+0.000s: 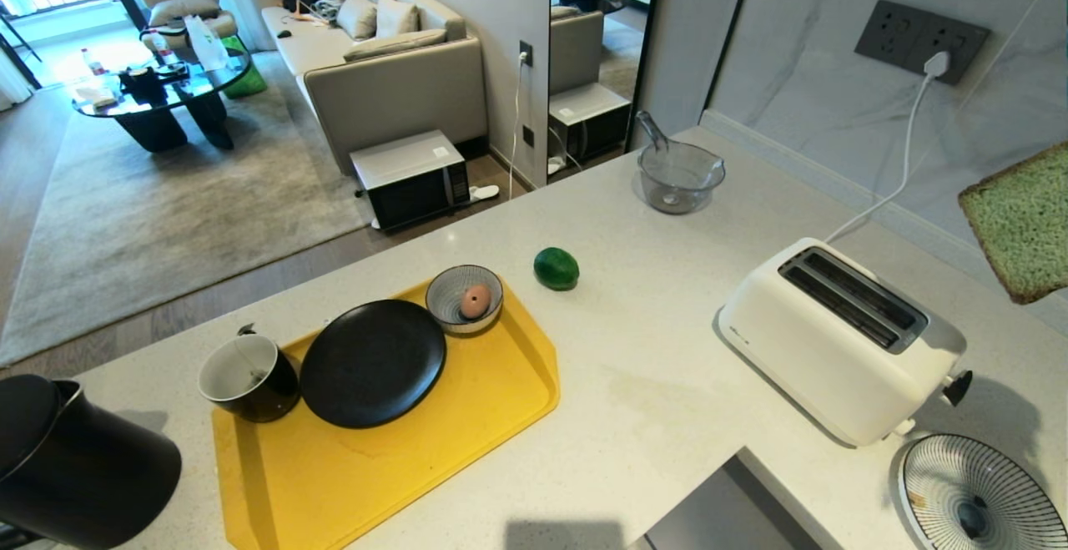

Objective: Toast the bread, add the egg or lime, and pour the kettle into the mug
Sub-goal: Put the baked bread on a plate

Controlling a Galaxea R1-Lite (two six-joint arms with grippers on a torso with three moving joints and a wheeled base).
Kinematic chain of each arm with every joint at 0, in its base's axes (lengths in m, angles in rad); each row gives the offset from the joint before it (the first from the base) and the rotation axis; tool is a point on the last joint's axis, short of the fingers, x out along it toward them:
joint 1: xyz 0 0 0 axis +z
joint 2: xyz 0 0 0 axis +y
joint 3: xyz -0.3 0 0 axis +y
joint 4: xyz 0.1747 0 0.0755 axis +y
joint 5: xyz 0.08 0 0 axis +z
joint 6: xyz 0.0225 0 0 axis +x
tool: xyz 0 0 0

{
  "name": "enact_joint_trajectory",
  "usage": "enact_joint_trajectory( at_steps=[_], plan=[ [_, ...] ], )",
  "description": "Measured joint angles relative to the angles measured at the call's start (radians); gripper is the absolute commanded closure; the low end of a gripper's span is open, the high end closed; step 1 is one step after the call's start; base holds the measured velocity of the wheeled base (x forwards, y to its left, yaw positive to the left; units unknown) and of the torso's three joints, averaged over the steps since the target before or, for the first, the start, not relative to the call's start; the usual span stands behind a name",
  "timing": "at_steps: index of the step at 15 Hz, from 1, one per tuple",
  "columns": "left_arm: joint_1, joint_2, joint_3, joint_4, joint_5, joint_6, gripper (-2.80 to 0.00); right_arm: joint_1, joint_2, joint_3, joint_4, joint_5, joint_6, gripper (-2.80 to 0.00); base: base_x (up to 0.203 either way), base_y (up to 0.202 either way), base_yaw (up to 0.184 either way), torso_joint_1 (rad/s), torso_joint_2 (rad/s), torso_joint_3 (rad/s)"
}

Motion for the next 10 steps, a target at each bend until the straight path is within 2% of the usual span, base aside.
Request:
enact_joint_trajectory(
  at_steps=[6,10],
  plan=[
    [0.0,0.0,0.0,0.0,0.0,0.0,0.0,-0.07,-0.081,0.168,-0.207,0.031,0.009,0.0,0.0,0.0,0.0,0.0,0.0,0.0],
    [0.0,0.0,0.0,0.0,-0.001,0.0,0.0,-0.095,-0.176,0.295,-0.332,0.029,0.129,0.0,0.0,0.0,0.0,0.0,0.0,0.0]
  ],
)
